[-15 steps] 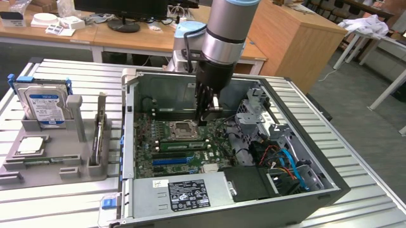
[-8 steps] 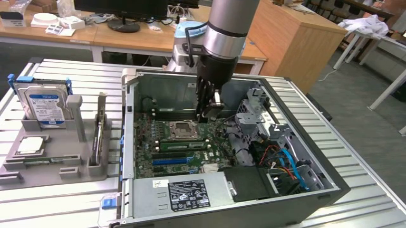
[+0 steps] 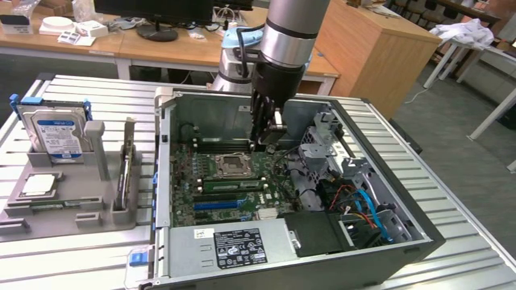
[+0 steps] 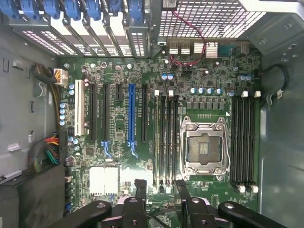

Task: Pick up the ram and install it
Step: 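Insert the ram into the slot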

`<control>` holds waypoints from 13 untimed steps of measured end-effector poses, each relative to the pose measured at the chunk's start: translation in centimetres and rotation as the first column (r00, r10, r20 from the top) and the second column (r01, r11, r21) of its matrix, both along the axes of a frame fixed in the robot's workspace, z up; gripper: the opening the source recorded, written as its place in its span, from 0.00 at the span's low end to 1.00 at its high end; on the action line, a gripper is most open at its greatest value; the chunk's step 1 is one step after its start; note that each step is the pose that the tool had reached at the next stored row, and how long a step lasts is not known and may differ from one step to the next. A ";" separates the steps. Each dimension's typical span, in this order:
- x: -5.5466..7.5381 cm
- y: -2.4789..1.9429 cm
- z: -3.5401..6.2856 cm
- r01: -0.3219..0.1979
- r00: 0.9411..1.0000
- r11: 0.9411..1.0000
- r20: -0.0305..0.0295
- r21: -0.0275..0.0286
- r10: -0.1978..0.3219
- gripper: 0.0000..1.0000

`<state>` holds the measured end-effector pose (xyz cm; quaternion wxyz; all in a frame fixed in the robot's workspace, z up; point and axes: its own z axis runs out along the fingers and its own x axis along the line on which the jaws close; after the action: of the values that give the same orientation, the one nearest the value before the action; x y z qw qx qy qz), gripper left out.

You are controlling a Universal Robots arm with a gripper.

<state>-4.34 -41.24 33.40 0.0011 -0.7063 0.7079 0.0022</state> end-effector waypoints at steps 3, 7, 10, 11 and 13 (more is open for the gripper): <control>0.0 0.00 0.00 0.000 1.000 1.000 0.000 0.000 0.000 0.37; 0.0 0.00 0.05 0.000 1.000 1.000 0.000 0.000 0.000 0.37; 0.0 0.00 0.29 0.000 1.000 1.000 0.000 0.000 0.000 0.37; 0.0 0.00 0.38 0.000 1.000 1.000 0.000 0.000 0.000 0.37; 0.0 0.00 0.52 0.000 1.000 1.000 0.000 0.000 0.000 0.37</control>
<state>-4.34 -41.24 33.92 0.0011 -0.7063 0.7079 0.0022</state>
